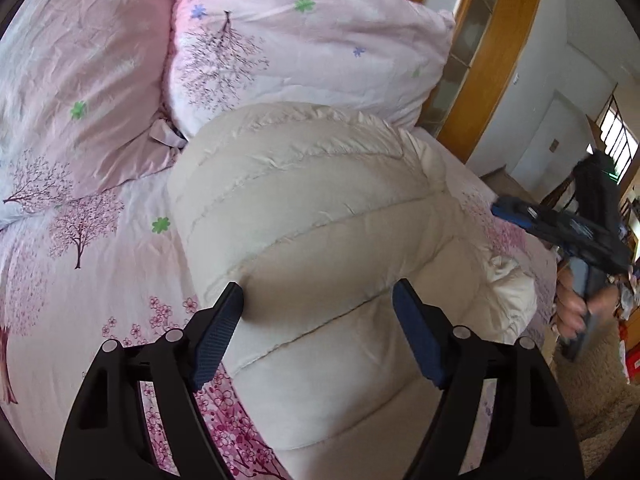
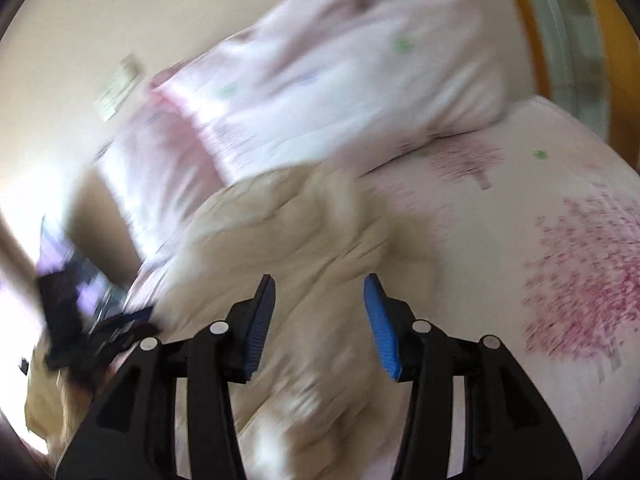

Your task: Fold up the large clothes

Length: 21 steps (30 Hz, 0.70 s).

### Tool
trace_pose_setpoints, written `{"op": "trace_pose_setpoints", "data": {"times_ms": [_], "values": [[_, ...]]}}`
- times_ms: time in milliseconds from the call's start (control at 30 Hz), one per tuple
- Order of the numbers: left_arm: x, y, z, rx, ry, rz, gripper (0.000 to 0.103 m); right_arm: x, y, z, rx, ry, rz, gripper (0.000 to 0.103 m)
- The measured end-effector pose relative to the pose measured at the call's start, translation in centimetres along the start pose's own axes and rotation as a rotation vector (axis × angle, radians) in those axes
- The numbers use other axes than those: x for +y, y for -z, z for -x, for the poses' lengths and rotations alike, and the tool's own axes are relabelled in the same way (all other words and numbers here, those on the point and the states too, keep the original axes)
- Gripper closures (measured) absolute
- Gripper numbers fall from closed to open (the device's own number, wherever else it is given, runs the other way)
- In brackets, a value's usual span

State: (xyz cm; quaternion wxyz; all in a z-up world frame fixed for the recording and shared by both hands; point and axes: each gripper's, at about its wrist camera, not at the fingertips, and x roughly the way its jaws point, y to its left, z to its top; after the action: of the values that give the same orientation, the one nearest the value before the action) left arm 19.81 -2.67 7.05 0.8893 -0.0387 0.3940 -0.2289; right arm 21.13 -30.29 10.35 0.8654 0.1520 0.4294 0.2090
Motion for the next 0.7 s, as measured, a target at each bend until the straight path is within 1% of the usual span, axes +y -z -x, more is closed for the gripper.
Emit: {"op": "trace_pose_setpoints", "data": {"times_ms": [33, 100, 133, 167, 233, 267, 333, 467, 567, 600, 633, 667, 700], "values": [[-0.3, 0.1, -0.4, 0.008, -0.012, -0.009, 0.025, 0.5, 0.5, -0.2, 0.015, -0.005, 0.016, 0.056], [-0.6, 0.2, -0.8, 0.018, -0.031, -0.019, 0.025, 1.8, 2.0, -1.2, 0.068, 0.016, 0.055, 0.056], [-0.7, 0.3, -1.0, 0.026, -0.035, -0.019, 0.025, 1.8, 2.5, -1.4, 0.085, 0.042, 0.066, 0.056], [-0.7, 0.4, -1.1, 0.028, -0.033, -0.018, 0.025, 1.7, 3.2, -1.9, 0.105, 0.088, 0.073, 0.057], [-0.8, 0.5, -1.3, 0.03, -0.028, -0.02, 0.025, 1.1, 4.4, -2.3, 0.141, 0.143, 0.054, 0.059], [-0.8, 0.6, -1.4, 0.032, -0.027, -0.022, 0.025, 0.5, 5.1, -2.7, 0.154, 0.147, 0.019, 0.059], [-1.0, 0.8, -1.7, 0.035, -0.024, -0.028, 0.025, -1.1, 6.2, -3.2, 0.165, 0.119, -0.065, 0.059], [-1.6, 1.2, -2.6, 0.038, -0.046, -0.057, 0.025, -2.5, 7.5, -2.8, 0.156, 0.097, -0.139, 0.058], [-1.7, 1.0, -2.0, 0.026, -0.046, -0.07, 0.025, -2.3, 7.4, -2.2, 0.172, 0.117, -0.123, 0.058], [-1.5, 0.7, -1.5, 0.013, -0.038, -0.069, 0.025, -2.1, 7.1, -1.9, 0.185, 0.122, -0.118, 0.055], [-0.9, 0.2, -0.6, -0.022, -0.032, -0.059, 0.025, -2.1, 6.2, -1.4, 0.198, 0.118, -0.119, 0.054], [-0.3, -0.3, 0.2, -0.055, -0.04, -0.046, 0.025, -2.3, 5.4, -1.1, 0.192, 0.106, -0.126, 0.052], [0.5, -0.9, 0.8, -0.08, -0.059, -0.031, 0.025, -2.6, 4.3, -0.6, 0.161, 0.086, -0.146, 0.042]]}}
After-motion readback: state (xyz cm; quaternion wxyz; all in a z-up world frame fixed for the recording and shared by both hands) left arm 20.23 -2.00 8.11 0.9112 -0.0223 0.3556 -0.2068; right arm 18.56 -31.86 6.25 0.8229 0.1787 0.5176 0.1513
